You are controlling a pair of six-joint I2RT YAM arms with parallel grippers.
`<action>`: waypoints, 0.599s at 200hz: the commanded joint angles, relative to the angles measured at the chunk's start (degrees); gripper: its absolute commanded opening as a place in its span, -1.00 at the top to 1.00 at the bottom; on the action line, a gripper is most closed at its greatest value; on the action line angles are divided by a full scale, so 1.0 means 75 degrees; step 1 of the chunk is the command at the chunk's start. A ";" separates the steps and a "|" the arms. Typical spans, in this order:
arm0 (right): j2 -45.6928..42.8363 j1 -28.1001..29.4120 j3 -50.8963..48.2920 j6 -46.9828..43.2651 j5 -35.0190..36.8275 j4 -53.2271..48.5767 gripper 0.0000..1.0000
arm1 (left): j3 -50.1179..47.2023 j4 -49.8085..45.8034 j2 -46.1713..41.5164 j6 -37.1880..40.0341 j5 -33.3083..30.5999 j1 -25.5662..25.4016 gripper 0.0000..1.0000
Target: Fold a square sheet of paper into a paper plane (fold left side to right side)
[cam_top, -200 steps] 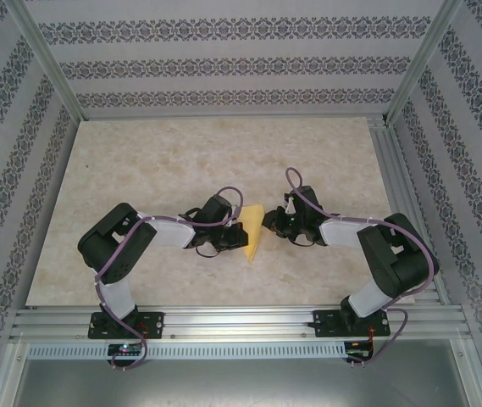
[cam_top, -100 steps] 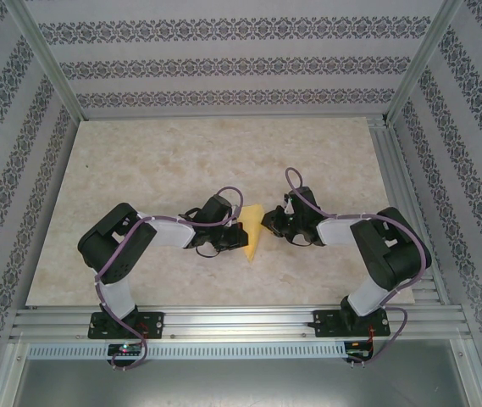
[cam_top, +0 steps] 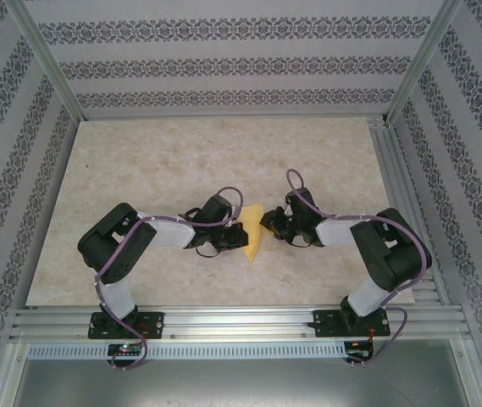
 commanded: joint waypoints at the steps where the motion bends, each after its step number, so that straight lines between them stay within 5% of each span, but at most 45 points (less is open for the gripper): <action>1: -0.0003 0.0105 -0.0054 0.0432 0.0239 0.0104 0.51 | -0.0089 -0.0510 -0.0008 0.0220 -0.0389 0.0056 0.98; 120: 0.0171 0.0439 0.0262 0.0208 -0.0113 0.0658 0.52 | -0.0200 -0.0452 -0.0048 0.0214 -0.0428 0.0047 1.00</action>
